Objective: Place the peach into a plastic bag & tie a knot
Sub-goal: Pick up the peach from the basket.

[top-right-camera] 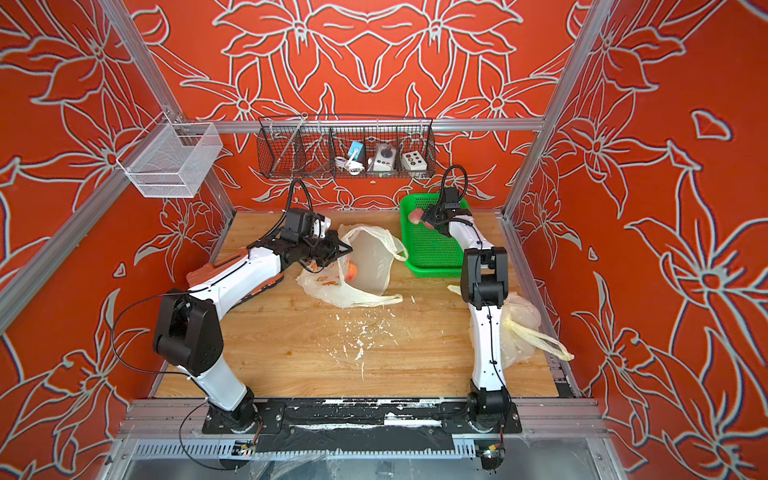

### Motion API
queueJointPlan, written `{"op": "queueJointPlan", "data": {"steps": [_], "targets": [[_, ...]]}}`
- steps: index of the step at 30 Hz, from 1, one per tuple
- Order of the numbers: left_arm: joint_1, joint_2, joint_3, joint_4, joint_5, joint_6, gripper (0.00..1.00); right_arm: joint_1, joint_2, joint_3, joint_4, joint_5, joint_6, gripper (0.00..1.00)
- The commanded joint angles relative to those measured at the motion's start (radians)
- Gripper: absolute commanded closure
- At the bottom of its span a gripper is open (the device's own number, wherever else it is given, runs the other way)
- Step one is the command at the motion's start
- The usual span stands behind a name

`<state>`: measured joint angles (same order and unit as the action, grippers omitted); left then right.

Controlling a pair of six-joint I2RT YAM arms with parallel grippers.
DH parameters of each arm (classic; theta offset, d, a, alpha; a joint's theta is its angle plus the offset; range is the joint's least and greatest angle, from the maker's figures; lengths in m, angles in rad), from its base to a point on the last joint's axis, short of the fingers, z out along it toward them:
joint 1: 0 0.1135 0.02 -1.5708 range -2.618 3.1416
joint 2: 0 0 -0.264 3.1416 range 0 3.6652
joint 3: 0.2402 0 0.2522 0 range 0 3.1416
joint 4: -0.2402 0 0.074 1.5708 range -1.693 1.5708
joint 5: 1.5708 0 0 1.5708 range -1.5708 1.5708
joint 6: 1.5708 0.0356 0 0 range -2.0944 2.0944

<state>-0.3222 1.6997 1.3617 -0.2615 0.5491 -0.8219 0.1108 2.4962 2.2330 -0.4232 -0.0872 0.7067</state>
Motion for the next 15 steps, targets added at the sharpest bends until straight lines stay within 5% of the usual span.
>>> {"op": "queueJointPlan", "data": {"steps": [1,8,15], "targets": [[-0.006,-0.012,0.026,-0.031,0.017,0.023,1.00,0.009,0.115,0.163,-0.110,0.040,0.026,0.15],[-0.006,-0.037,0.019,-0.051,0.009,0.038,1.00,0.007,0.204,0.254,-0.134,0.054,0.024,0.35],[-0.006,-0.053,0.002,-0.044,0.005,0.036,1.00,0.009,0.030,0.065,-0.058,0.001,-0.002,0.61]]}}
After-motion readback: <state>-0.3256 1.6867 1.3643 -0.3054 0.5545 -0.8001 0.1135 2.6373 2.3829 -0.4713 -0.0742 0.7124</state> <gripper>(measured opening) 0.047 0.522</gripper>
